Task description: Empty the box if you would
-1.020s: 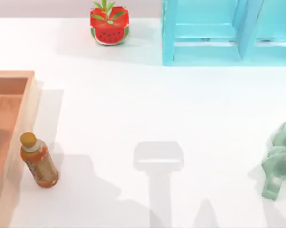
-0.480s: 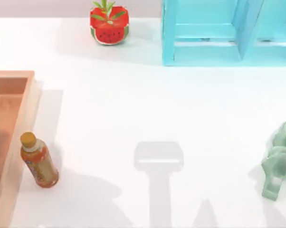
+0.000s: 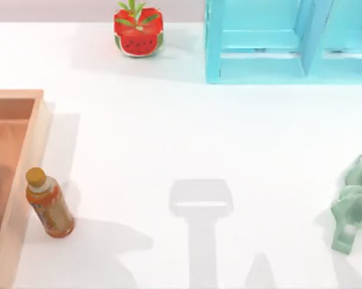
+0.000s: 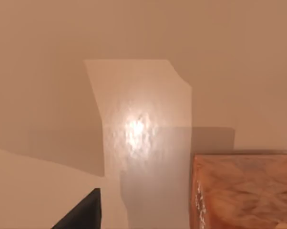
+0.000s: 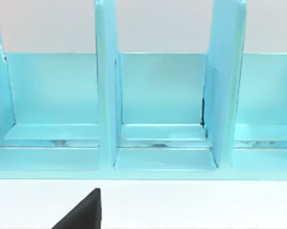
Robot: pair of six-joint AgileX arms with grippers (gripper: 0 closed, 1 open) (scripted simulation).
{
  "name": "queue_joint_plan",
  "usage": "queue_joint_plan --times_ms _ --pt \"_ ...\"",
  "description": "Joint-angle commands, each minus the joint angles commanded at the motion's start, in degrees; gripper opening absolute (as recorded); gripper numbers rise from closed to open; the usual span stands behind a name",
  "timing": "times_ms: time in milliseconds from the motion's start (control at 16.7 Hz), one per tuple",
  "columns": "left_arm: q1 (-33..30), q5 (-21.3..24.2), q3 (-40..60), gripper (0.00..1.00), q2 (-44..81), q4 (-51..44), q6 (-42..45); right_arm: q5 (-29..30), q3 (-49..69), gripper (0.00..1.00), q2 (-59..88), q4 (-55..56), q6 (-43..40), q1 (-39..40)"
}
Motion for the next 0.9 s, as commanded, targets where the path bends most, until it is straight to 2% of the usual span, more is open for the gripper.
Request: queue_joint_plan --times_ms 120,900 --pt "0.00 0.00 0.00 1.00 0.00 0.00 0.00 0.00 0.00 1.00 0.00 0.00 0.00 0.00" --pt "0.00 0.00 0.00 0.02 0.00 0.00 0.00 0.00 0.00 1.00 0.00 0.00 0.00 0.00"
